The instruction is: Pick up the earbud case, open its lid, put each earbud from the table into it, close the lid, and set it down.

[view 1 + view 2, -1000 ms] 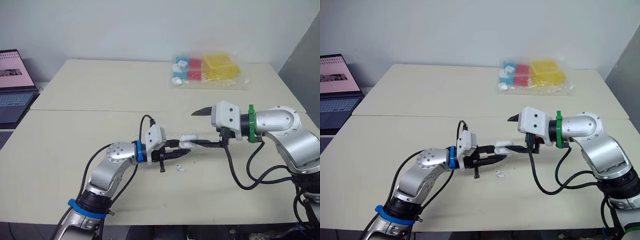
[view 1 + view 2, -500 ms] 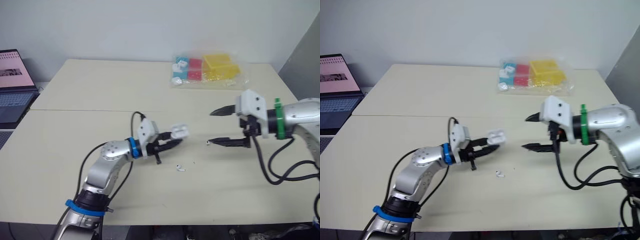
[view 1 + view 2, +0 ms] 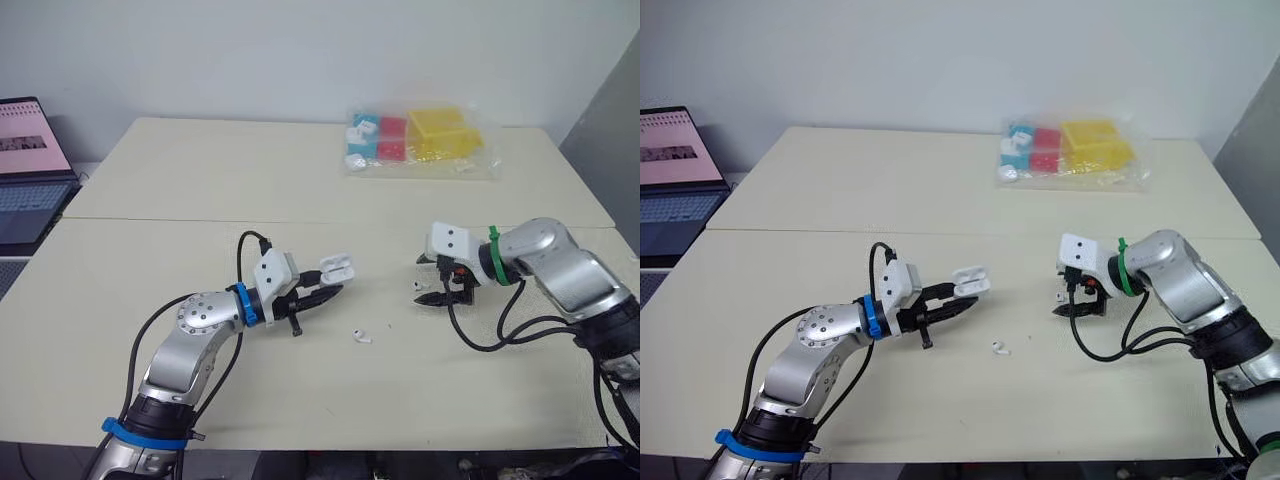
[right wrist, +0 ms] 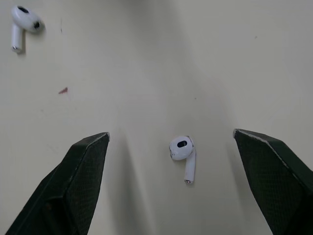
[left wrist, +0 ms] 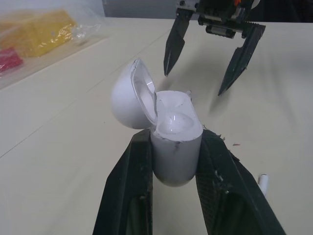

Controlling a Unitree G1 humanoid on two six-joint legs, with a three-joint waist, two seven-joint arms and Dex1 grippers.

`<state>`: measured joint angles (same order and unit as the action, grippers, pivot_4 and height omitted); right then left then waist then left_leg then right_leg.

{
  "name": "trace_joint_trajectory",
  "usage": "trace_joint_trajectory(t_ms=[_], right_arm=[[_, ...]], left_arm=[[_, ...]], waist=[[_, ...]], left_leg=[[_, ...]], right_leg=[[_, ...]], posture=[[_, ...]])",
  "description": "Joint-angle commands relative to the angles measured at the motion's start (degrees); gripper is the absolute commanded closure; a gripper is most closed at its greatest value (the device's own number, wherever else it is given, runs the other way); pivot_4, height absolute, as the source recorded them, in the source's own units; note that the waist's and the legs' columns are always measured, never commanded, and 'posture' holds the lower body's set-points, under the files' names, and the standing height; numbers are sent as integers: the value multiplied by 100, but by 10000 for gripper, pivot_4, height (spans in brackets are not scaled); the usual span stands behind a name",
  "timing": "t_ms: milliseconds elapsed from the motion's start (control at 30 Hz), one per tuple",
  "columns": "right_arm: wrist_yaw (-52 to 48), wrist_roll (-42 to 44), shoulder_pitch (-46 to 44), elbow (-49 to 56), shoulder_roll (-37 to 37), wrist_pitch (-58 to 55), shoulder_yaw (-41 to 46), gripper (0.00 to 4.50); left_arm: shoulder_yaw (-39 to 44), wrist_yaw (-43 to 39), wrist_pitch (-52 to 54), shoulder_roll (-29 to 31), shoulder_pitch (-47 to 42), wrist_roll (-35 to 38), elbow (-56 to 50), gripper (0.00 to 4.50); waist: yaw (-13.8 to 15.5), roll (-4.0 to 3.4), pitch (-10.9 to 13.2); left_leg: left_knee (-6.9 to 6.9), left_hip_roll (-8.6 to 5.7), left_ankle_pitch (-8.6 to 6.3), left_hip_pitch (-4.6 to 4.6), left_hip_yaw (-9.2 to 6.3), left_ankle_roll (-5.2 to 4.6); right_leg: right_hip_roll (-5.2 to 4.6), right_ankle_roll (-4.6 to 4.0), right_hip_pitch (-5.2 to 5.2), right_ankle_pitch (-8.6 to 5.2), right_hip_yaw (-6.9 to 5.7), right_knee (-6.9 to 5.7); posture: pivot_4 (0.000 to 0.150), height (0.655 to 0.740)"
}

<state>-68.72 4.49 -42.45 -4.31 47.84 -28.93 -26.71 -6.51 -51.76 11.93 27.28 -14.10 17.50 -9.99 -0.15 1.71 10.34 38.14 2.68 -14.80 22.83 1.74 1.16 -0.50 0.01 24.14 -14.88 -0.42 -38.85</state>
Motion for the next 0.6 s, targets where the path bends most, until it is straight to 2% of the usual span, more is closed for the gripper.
trace_joint_trajectory(t_ms=[33, 267, 533, 600], right_arm=[[-156, -365, -258, -551, -118, 532, -62, 2594], [-274, -538, -357, -1275, -474, 862, 54, 2594], [-387, -658, -375, -1585, -686, 923, 147, 2594], [-401, -635, -397, -1663, -752, 872, 194, 6158]], left_arm=[[-30, 60, -163, -13, 80, -41, -307, 36966], [-27, 109, -150, -16, 77, -84, -311, 36966], [-32, 106, -164, 11, 89, -91, -313, 36966], [-35, 101, -171, 16, 77, -101, -310, 36966]], waist=[[-1, 0, 0], [-2, 0, 0], [-10, 0, 0], [-13, 0, 0]], left_leg=[[0, 0, 0, 0, 1, 0], [-2, 1, 0, -6, -4, 0], [0, 3, 0, -12, -2, 0], [-1, 3, 0, -12, -3, 0]], right_leg=[[-1, 0, 1, 0, 0, 0], [2, -1, -1, 1, -6, -8], [3, -3, -4, 2, -4, -9], [3, -3, -4, 2, -3, -9]], posture=[[1500, 7400], [1500, 7400], [1500, 7400], [1500, 7400]])
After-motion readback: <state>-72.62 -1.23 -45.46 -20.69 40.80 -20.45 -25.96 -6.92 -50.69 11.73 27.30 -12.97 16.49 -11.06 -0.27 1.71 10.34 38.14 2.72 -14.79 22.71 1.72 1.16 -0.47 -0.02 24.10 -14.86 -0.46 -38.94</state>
